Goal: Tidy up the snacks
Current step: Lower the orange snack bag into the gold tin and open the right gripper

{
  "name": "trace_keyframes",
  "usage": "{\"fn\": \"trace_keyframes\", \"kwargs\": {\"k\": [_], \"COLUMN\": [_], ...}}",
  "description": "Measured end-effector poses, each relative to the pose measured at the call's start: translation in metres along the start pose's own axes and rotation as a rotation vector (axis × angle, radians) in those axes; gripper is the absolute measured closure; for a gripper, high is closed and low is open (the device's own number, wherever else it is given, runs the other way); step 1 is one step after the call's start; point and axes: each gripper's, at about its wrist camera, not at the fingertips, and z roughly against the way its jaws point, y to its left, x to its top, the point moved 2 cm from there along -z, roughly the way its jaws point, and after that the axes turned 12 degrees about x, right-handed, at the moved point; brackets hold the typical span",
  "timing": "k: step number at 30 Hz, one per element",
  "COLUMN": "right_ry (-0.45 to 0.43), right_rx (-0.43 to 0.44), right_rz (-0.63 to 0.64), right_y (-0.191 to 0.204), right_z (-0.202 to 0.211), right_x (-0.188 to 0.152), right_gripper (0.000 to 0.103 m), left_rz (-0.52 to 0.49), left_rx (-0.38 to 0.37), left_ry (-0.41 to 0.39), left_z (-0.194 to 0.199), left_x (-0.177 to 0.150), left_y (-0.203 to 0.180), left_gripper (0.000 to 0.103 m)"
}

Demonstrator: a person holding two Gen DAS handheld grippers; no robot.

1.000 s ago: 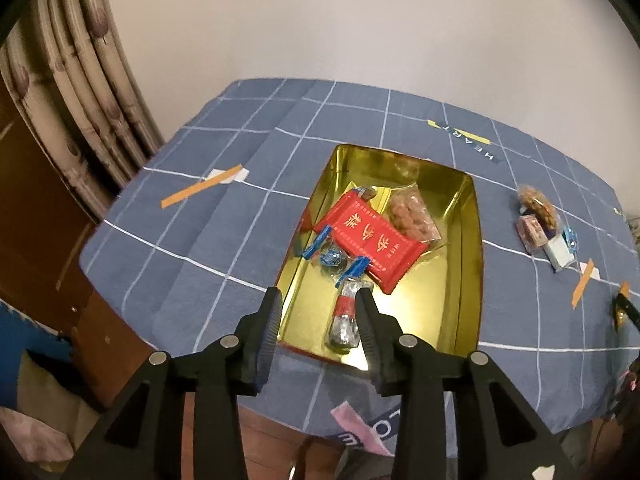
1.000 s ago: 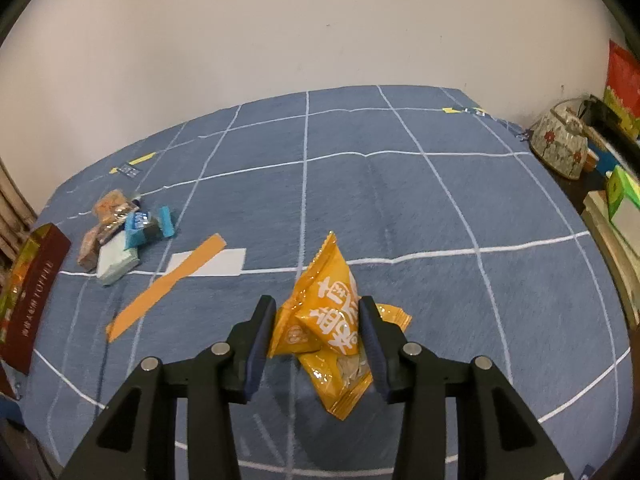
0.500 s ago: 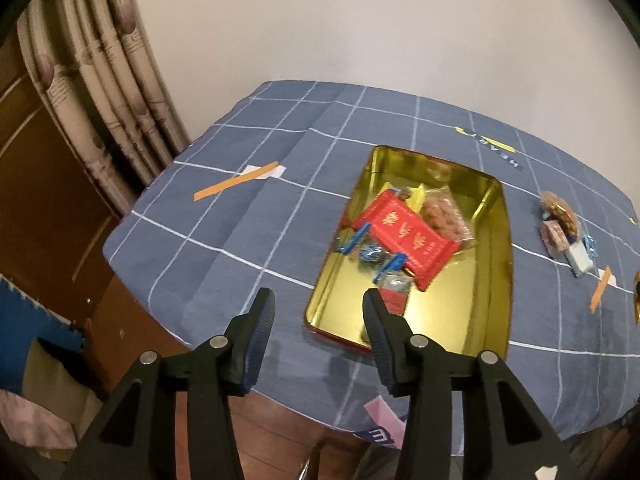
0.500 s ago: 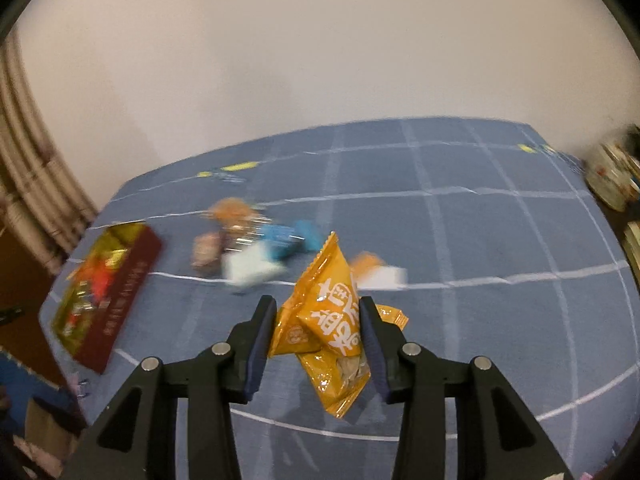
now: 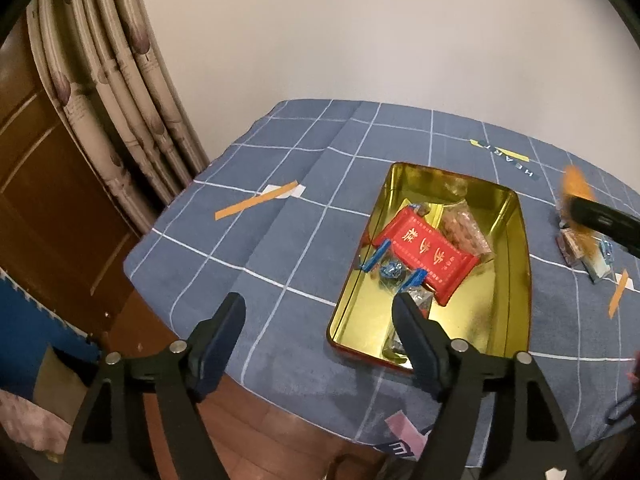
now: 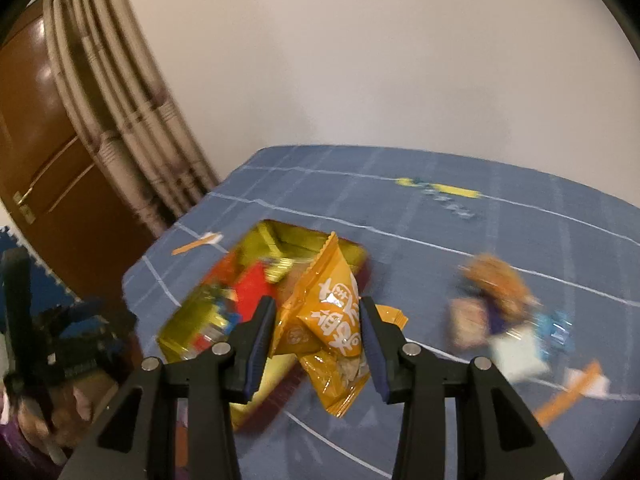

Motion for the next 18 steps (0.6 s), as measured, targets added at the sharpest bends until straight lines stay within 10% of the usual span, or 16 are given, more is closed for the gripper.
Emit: {"fn": "trace_keyframes", "kwargs": {"k": [18], "right_ry": [0.171], "right_rx": [-0.003], "right_rz": [-0.008], "right_y": [0.021], "right_z": [-0.143], "right_x": [0.022], "right_gripper": [0.06], "left_rz": [-0.017], "left_rx": [-0.008], "left_ry": [0.004], "left_z": [-0.002], "left_x": [0.002], "left_y": [-0.001], "left_gripper": [0.026]}}
